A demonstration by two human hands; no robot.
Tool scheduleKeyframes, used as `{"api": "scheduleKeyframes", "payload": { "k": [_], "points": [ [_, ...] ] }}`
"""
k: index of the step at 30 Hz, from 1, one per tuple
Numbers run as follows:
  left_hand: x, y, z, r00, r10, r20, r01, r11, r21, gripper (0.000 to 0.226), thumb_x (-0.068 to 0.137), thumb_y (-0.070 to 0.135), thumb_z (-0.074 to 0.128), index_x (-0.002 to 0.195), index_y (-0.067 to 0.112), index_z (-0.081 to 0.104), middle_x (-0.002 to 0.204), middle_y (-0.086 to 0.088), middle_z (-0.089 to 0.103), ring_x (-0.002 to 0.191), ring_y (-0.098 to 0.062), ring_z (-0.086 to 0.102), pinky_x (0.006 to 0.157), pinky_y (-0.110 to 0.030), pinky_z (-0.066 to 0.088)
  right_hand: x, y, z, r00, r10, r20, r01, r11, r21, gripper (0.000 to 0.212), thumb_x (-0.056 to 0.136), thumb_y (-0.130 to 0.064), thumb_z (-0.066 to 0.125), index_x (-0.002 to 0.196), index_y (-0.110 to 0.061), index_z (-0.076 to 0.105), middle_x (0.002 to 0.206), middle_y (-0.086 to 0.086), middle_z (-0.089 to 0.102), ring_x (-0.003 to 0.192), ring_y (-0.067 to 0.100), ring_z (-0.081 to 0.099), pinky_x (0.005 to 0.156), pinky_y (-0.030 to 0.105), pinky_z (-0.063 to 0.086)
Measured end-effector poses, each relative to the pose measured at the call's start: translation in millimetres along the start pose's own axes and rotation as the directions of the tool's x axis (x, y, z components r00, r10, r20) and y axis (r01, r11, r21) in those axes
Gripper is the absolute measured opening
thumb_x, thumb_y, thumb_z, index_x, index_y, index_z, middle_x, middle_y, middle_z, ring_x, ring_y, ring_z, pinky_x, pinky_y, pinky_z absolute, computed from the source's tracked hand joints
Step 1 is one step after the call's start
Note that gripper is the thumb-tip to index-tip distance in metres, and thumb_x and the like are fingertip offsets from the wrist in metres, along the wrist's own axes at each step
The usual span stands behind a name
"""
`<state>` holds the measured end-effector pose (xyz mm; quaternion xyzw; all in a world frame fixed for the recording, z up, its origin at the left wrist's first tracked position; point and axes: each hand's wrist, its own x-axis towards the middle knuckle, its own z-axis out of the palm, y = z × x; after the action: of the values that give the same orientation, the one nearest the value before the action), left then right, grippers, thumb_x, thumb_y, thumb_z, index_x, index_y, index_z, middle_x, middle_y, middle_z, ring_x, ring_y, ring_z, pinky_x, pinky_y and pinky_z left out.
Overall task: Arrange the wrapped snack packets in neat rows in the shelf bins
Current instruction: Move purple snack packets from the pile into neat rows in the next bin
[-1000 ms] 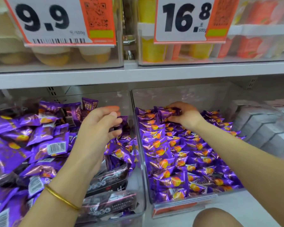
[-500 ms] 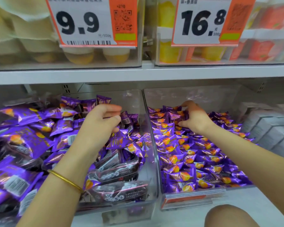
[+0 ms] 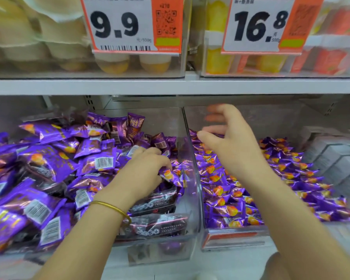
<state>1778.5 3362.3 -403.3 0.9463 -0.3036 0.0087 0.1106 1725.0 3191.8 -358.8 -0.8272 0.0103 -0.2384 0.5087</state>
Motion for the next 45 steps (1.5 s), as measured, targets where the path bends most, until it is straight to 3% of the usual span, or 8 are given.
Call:
{"api": "scheduleKeyframes", "payload": {
  "k": [7, 10, 14, 24, 29, 34, 39, 45],
  "points": [
    [-18.6, 2.7, -27.5, 0.911, -0.177, -0.372, 0.009, 0.912, -0.411, 0.033, 0.08, -0.001, 0.056, 0.094, 0.025, 0.07, 0.091, 0.021, 0.062, 0.079, 0.008, 0.054, 0.069, 0.0, 0.033, -23.1, -3.2, 15.4, 0.996, -0.065, -0.064, 0.068, 0.996, 0.058, 0.011, 0.084, -0.021, 0.061, 0.092, -0.029, 0.065, 0.096, -0.009, 0.064, 0.082, 0.004, 0.057, 0.074, 0.012, 0.043],
    [-23.8, 13.9, -34.0, 0.888, -0.185, -0.421, -0.047, 0.874, -0.483, 0.036, 0.08, 0.0, 0.056, 0.096, 0.028, 0.071, 0.093, 0.026, 0.06, 0.083, 0.015, 0.052, 0.072, 0.002, 0.033, -26.7, -8.2, 21.1, 0.991, -0.115, 0.064, 0.124, 0.979, -0.16, 0.038, 0.074, -0.06, 0.052, 0.1, -0.036, 0.066, 0.092, -0.019, 0.063, 0.098, 0.006, 0.047, 0.085, 0.018, 0.039],
    [-27.8, 22.6, -34.0, 0.905, -0.189, -0.381, -0.077, 0.808, -0.584, 0.044, 0.082, -0.002, 0.055, 0.104, 0.035, 0.065, 0.096, 0.024, 0.061, 0.085, 0.017, 0.054, 0.076, -0.002, 0.04, -30.1, -10.5, 28.8, 0.978, -0.168, 0.12, 0.185, 0.971, -0.153, 0.027, 0.076, -0.044, 0.067, 0.101, -0.038, 0.063, 0.09, -0.018, 0.065, 0.098, 0.003, 0.046, 0.085, 0.025, 0.042],
    [-25.5, 22.0, -36.6, 0.926, -0.376, -0.031, -0.013, 0.048, -0.999, 0.013, 0.093, 0.002, 0.049, 0.103, 0.002, 0.057, 0.098, -0.02, 0.062, 0.072, -0.017, 0.067, 0.06, -0.028, 0.058, -22.4, -7.0, 15.5, 0.994, 0.077, -0.075, -0.033, 0.883, 0.468, 0.032, 0.076, -0.001, 0.071, 0.092, -0.029, 0.067, 0.088, -0.009, 0.067, 0.063, 0.008, 0.056, 0.064, 0.025, 0.048],
    [-22.9, 22.2, -34.6, 0.923, -0.379, -0.066, -0.035, 0.089, -0.995, 0.011, 0.09, 0.001, 0.053, 0.097, 0.009, 0.057, 0.099, -0.017, 0.057, 0.075, -0.016, 0.062, 0.057, -0.025, 0.056, -23.2, -7.3, 16.3, 0.988, 0.139, 0.061, -0.143, 0.718, 0.682, 0.006, 0.084, -0.015, 0.064, 0.088, -0.017, 0.068, 0.084, -0.005, 0.069, 0.072, 0.014, 0.059, 0.059, 0.023, 0.048],
    [-21.3, 22.5, -32.1, 0.924, -0.337, -0.179, -0.101, 0.235, -0.967, 0.007, 0.088, 0.009, 0.058, 0.09, 0.011, 0.064, 0.099, -0.015, 0.066, 0.084, -0.011, 0.063, 0.074, -0.027, 0.054, -21.1, -1.6, 15.6, 0.981, 0.191, 0.03, -0.164, 0.742, 0.65, 0.029, 0.083, -0.001, 0.065, 0.106, -0.016, 0.058, 0.091, 0.003, 0.065, 0.075, 0.015, 0.063, 0.061, 0.024, 0.048],
    [-21.3, 20.4, -28.9, 0.935, -0.155, -0.318, -0.212, 0.473, -0.855, 0.06, 0.08, -0.007, 0.063, 0.122, 0.03, 0.043, 0.119, -0.003, 0.059, 0.105, -0.002, 0.06, 0.087, -0.022, 0.05, -20.0, -5.1, 12.5, 0.967, 0.188, 0.174, -0.253, 0.584, 0.771, 0.021, 0.068, -0.011, 0.067, 0.088, -0.005, 0.064, 0.077, 0.003, 0.069, 0.068, 0.011, 0.064, 0.057, 0.02, 0.049],
    [-26.5, 24.4, -32.0, 0.893, 0.097, -0.439, -0.403, 0.604, -0.687, 0.093, 0.075, 0.002, 0.06, 0.136, 0.059, 0.019, 0.146, 0.019, 0.025, 0.129, -0.002, 0.043, 0.1, -0.035, 0.044, -21.6, -2.7, 5.8, 0.948, 0.137, 0.286, -0.273, 0.812, 0.516, 0.02, 0.066, -0.026, 0.075, 0.084, -0.02, 0.069, 0.082, -0.002, 0.07, 0.074, 0.011, 0.057, 0.061, 0.026, 0.037]
  ]
}}
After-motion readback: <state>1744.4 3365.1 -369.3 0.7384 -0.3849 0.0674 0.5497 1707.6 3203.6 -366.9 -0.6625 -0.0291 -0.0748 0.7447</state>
